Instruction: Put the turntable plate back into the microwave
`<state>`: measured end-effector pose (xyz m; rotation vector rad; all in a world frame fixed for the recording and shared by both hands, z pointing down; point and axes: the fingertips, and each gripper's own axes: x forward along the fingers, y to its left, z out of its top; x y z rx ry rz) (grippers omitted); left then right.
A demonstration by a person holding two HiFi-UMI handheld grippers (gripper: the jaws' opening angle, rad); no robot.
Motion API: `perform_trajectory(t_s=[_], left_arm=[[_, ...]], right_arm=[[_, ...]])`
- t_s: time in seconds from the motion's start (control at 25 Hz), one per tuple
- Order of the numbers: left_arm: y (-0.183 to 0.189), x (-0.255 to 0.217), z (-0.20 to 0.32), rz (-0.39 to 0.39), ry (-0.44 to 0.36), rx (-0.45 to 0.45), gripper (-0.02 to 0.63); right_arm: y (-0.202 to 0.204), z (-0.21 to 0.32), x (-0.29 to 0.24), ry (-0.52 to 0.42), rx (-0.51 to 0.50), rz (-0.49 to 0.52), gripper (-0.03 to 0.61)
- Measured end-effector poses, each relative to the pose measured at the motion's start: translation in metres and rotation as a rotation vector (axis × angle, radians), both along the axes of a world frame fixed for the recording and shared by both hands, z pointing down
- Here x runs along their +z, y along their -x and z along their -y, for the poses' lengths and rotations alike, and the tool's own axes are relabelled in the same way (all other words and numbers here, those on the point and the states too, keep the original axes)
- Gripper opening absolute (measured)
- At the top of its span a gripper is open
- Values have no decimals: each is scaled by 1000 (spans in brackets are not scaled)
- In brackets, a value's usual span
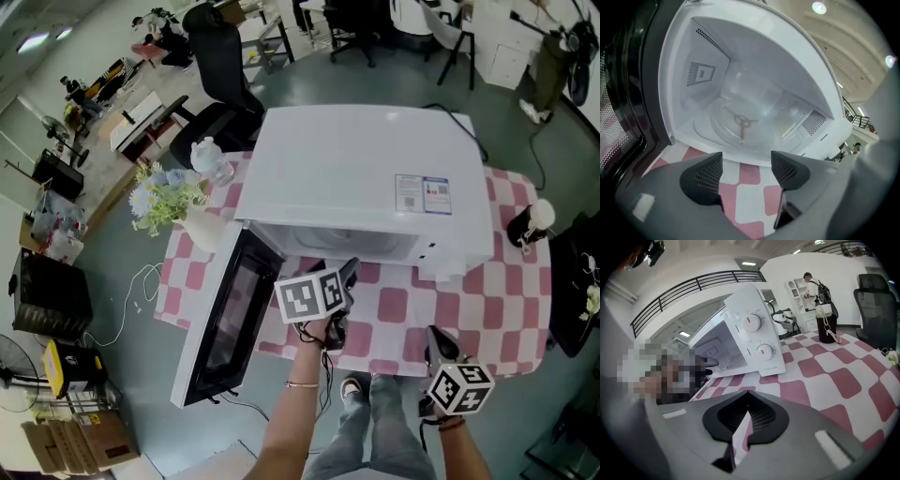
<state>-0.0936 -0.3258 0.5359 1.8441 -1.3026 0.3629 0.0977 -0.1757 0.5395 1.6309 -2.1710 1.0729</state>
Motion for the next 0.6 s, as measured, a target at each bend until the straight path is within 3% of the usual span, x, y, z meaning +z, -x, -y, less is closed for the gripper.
perform_trajectory(t_s=[0.36,0.6], left_arm=[[7,-30,-38,0,-94,16,284],[10,-58,-65,83,-190,13,184]], right_arm=[[11,-15,-25,-43,14,-16,11],[15,-25,-53,-88,22,-26,11]])
